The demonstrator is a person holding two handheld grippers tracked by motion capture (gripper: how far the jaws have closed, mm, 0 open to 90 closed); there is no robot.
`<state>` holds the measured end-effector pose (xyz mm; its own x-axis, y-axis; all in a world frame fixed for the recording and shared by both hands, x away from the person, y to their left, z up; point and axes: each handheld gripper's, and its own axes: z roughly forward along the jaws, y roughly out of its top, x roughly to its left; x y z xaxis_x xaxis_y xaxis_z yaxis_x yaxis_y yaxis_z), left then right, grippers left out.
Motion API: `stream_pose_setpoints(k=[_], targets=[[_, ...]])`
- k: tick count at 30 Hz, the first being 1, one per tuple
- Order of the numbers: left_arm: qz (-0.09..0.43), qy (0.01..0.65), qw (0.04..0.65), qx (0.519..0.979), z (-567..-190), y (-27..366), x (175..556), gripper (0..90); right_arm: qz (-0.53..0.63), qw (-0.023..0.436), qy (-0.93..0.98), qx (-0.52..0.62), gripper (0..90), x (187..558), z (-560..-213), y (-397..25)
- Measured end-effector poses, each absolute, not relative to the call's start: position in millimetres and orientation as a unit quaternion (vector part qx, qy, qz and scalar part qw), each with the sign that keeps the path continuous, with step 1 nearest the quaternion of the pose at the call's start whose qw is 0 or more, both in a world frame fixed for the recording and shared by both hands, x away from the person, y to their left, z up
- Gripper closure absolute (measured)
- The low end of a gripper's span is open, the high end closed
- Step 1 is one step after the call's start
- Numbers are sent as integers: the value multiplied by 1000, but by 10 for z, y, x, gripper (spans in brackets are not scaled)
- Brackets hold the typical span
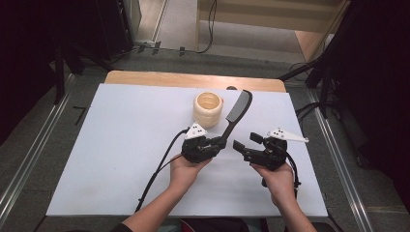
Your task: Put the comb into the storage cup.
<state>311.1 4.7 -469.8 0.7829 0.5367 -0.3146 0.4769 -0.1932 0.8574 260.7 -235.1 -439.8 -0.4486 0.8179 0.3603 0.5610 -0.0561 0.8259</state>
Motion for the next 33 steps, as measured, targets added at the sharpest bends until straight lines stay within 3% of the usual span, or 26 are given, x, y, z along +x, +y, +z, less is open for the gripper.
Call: stream_pose_setpoints(k=[11, 23, 33], targets=[[23, 329, 550, 768, -4734, -67, 3105, 733, 506, 151, 674, 516, 135, 2694, -4414, -2307], [25, 321, 555, 767, -4738, -139, 3079, 733, 506, 150, 670, 523, 138, 2799, -4445, -2244], [29, 314, 561, 765, -4731, -169, 3057, 733, 509, 133, 666, 529, 225, 2876, -4461, -2204]])
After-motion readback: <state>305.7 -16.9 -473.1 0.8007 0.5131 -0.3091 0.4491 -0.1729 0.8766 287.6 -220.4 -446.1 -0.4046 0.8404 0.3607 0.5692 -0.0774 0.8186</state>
